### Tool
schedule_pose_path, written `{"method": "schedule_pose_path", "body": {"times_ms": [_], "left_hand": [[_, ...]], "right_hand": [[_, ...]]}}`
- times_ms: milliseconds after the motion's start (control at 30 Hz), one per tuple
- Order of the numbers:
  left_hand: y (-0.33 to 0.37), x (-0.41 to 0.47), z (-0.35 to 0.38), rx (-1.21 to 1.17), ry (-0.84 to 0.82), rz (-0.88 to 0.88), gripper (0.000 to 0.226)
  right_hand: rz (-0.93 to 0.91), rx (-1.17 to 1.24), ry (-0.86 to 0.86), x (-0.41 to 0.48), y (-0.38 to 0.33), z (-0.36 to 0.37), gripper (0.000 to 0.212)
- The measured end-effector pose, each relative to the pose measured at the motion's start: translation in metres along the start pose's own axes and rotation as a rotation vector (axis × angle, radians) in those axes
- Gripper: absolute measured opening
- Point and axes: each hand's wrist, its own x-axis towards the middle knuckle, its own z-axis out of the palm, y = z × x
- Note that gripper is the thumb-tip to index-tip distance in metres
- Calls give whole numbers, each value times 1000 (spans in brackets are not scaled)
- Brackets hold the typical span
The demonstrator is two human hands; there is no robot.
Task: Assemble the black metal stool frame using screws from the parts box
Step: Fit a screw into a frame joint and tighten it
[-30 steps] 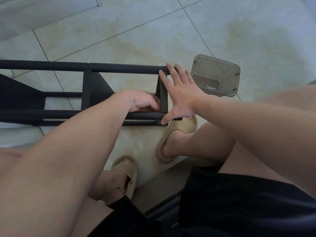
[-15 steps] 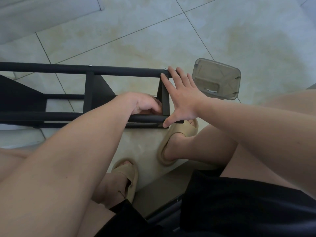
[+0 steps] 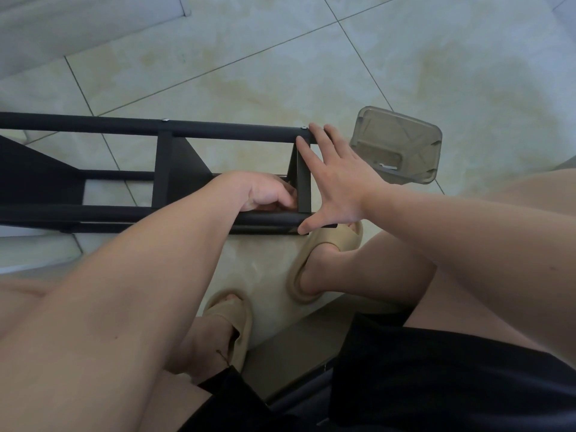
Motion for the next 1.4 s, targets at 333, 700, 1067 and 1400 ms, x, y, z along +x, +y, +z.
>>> {"method": "schedule_pose_path", "body": {"times_ms": [333,700,1067,1400], "left_hand": [[1,-2,1,-11,-22,-21,31],[0,1,1,-12,2,-74,36],[-1,7,-2,-35,0,-36,21],[-3,5,-10,-138,-177,-142,19]], "right_hand": [[6,16,2,0,0,0,156],[2,-8,-5,1,0,0,155],[-6,6,-14,0,-1,0,155],[-4,58,-28,0,0,4,155]]}}
